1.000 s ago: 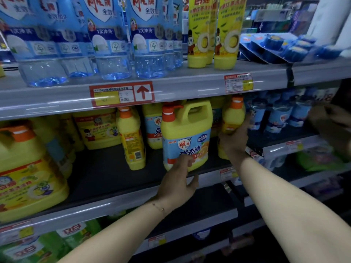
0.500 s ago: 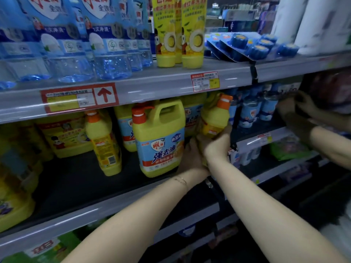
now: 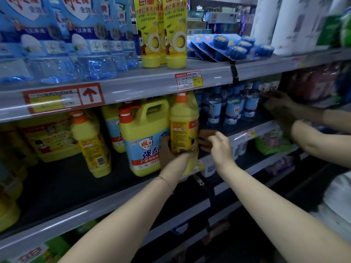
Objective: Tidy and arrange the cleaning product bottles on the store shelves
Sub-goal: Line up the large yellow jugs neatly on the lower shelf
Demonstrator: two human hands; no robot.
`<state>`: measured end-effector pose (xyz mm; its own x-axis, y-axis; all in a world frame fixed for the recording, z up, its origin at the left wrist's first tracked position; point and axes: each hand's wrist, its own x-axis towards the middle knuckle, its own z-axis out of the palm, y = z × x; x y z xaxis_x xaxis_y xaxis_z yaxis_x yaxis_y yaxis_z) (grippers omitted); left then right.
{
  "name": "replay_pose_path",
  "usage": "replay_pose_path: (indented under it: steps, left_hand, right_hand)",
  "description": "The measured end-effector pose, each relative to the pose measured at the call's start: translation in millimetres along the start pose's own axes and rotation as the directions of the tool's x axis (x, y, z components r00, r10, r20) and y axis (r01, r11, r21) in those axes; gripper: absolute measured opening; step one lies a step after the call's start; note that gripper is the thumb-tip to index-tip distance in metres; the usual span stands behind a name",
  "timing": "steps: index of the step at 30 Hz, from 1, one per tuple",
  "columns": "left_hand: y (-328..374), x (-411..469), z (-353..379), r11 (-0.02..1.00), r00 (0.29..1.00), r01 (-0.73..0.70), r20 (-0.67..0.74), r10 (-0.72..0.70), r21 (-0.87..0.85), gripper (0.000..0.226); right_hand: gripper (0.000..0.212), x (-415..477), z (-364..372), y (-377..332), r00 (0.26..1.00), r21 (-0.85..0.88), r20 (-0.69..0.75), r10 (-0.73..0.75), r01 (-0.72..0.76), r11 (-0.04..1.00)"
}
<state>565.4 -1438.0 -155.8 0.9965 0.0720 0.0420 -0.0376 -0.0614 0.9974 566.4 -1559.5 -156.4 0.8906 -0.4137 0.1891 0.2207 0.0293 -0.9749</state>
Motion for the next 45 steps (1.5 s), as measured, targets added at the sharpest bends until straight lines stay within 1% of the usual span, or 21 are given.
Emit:
replay_pose_path:
  steps: [2, 3, 4, 5, 6, 8, 9, 10, 13, 15, 18, 21, 23, 26, 28, 30, 33, 37, 39, 41, 45]
  left_hand:
    - [5, -4, -7, 0.99, 0.994, 0.067, 0.098, -0.055, -0.124, 0.072]
    - [6, -6, -11, 0.977, 0.979, 0.113, 0.188, -0.078, -0.183, 0.068]
    - [6, -7, -17, 0.97, 0.971, 0.117, 0.228, -0.067, -0.215, 0.066]
    - [2, -8, -23, 0.972, 0.977, 0.081, 0.211, -0.034, -0.218, 0.066]
    - [-1, -9, -30, 0.974, 0.982, 0.043, 0.191, 0.001, -0.221, 0.064]
    - [-8, -13, -45, 0.979, 0.98, 0.027, 0.2, 0.015, -0.203, 0.066]
    - [-12, -17, -53, 0.981, 0.973, 0.034, 0.23, 0.011, -0.192, 0.07]
    - [-17, -19, -62, 0.984, 0.967, 0.032, 0.256, 0.014, -0.177, 0.073]
    - [-34, -29, -88, 0.987, 0.954, 0.003, 0.297, 0.046, -0.163, 0.077]
    - [-41, -36, -108, 0.989, 0.955, -0.005, 0.294, 0.049, -0.149, 0.077]
    - [-40, -46, -137, 0.989, 0.969, -0.025, 0.238, 0.061, -0.149, 0.075]
    - [-32, -50, -169, 0.988, 0.983, -0.101, 0.142, 0.117, -0.118, 0.072]
    - [-27, -50, -193, 0.986, 0.984, -0.145, 0.091, 0.152, -0.082, 0.068]
    - [-23, -48, -231, 0.977, 0.978, -0.21, 0.012, 0.21, 0.042, 0.069]
    - [-24, -46, -256, 0.957, 0.967, -0.239, -0.044, 0.249, 0.165, 0.072]
    - [-27, -41, -277, 0.938, 0.955, -0.264, -0.076, 0.287, 0.226, 0.074]
    - [-33, -30, -298, 0.943, 0.949, -0.248, -0.138, 0.282, 0.22, 0.07]
    - [-41, -24, -316, 0.907, 0.944, -0.275, -0.089, 0.317, 0.318, 0.069]
    - [-47, -21, -320, 0.895, 0.939, -0.27, -0.109, 0.326, 0.355, 0.067]
    - [-51, -19, -323, 0.866, 0.916, -0.273, -0.163, 0.367, 0.419, 0.066]
    - [-52, -15, -312, 0.811, 0.885, -0.216, -0.241, 0.397, 0.544, 0.065]
  right_hand:
    - [0.028, 3, 0, 6, 0.999, -0.035, -0.021, 0.034, -0.035, 0.999]
    - [0.026, 4, -1, 11, 0.998, -0.059, -0.025, 0.057, -0.059, 0.997]
    - [0.021, 6, -2, 16, 0.997, -0.09, -0.017, 0.076, -0.078, 0.993]
    - [0.016, 5, -2, 21, 0.996, -0.115, 0.007, 0.088, -0.086, 0.99]
    - [0.017, 3, -1, 23, 0.995, -0.13, 0.047, 0.092, -0.085, 0.988]
    - [0.044, -5, 5, 25, 0.988, -0.097, 0.135, 0.072, -0.059, 0.994]
    - [0.057, -11, 9, 26, 0.986, -0.059, 0.158, 0.056, -0.047, 0.997]
    - [0.065, -17, 12, 27, 0.985, -0.019, 0.169, 0.032, -0.029, 0.999]
    - [0.064, -43, 23, 34, 0.977, 0.061, 0.205, -0.051, 0.039, 0.997]
    - [0.061, -59, 34, 37, 0.963, 0.073, 0.246, -0.107, 0.091, 0.993]
    - [0.06, -77, 60, 31, 0.945, 0.102, 0.278, -0.175, 0.152, 0.983]
    - [0.076, -91, 91, 24, 0.926, 0.165, 0.287, -0.245, 0.204, 0.965]
    - [0.071, -99, 113, 18, 0.902, 0.199, 0.316, -0.295, 0.241, 0.95]
    - [0.061, -111, 143, 12, 0.87, 0.219, 0.376, -0.318, 0.25, 0.943]
    - [0.065, -118, 162, 12, 0.855, 0.205, 0.391, -0.341, 0.28, 0.938]
    - [0.073, -123, 181, 15, 0.852, 0.172, 0.39, -0.349, 0.305, 0.937]
    - [0.075, -128, 206, 23, 0.858, 0.106, 0.365, -0.362, 0.348, 0.931]
    - [0.08, -132, 228, 37, 0.859, 0.024, 0.405, -0.314, 0.333, 0.942]
    - [0.081, -132, 235, 44, 0.849, -0.067, 0.415, -0.327, 0.387, 0.919]
    - [0.082, -133, 244, 48, 0.838, -0.165, 0.421, -0.346, 0.446, 0.879]
    - [0.09, -134, 260, 52, 0.837, -0.267, 0.452, -0.309, 0.457, 0.848]
